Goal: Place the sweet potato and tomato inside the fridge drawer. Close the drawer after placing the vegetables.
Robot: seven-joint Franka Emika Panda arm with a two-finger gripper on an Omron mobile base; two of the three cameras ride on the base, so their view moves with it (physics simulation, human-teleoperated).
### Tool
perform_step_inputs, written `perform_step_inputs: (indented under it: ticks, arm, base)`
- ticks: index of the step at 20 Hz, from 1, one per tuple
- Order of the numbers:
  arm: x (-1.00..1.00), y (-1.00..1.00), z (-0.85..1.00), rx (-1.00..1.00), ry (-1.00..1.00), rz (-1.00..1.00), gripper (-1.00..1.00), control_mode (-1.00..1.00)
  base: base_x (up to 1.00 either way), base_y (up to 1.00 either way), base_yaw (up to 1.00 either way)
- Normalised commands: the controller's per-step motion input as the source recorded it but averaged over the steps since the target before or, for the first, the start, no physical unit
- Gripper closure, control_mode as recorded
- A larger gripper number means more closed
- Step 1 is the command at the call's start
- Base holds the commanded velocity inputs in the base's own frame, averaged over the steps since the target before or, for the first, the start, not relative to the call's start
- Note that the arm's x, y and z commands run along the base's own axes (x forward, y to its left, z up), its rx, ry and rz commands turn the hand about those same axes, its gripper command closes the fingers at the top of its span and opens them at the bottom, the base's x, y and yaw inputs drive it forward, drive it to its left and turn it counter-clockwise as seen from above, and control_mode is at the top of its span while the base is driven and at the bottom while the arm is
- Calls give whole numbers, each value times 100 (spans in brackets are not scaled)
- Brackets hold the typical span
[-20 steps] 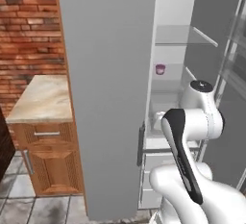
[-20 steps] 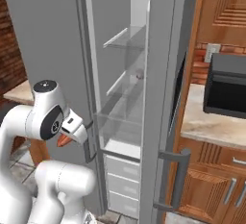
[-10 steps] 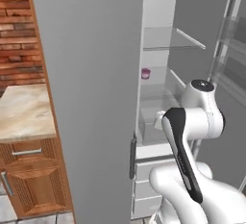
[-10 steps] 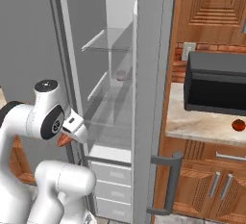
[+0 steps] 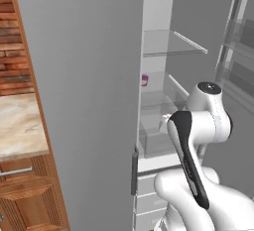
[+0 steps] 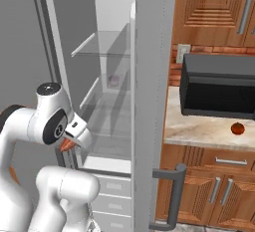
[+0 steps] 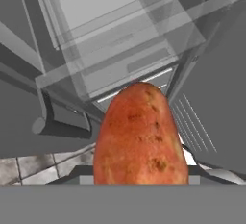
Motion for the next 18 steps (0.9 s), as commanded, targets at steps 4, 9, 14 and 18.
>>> perform_step_inputs:
  ticks: [4, 9, 14, 18]
  arm:
    - [63, 0, 60, 0, 3, -1, 100, -100]
    - [77, -8, 59, 0, 9, -5, 100, -100]
    - [62, -21, 10, 0, 6, -4, 100, -100]
    - [59, -41, -43, 11, 0, -1, 100, -100]
  base:
    - [0, 0, 0]
    - [0, 0, 0]
    - [0, 0, 0]
    - [0, 0, 0]
